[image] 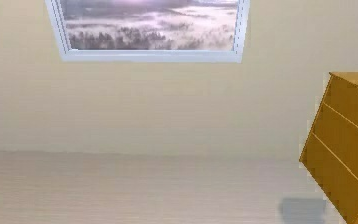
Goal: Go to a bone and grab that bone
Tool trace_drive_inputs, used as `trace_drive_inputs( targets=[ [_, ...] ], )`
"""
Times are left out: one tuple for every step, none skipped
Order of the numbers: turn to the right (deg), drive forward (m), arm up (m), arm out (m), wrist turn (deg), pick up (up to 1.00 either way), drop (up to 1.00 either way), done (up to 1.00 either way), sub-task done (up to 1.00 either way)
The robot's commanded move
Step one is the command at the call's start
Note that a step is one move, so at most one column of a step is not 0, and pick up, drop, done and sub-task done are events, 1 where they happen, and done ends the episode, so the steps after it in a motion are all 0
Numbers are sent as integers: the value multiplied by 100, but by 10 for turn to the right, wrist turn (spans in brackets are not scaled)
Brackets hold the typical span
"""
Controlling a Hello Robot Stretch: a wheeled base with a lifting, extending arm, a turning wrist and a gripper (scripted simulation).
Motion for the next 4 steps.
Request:
trace_drive_inputs(
  targets=[
    [0, 0, -30, 0, 0, 0, 0, 0, 0],
    [0, 0, 0, 0, 0, 100, 0, 0, 0],
    [0, 0, 10, 0, 0, 0, 0, 0, 0],
    [0, 0, 0, 0, 0, 0, 0, 100, 0]
  ],
)
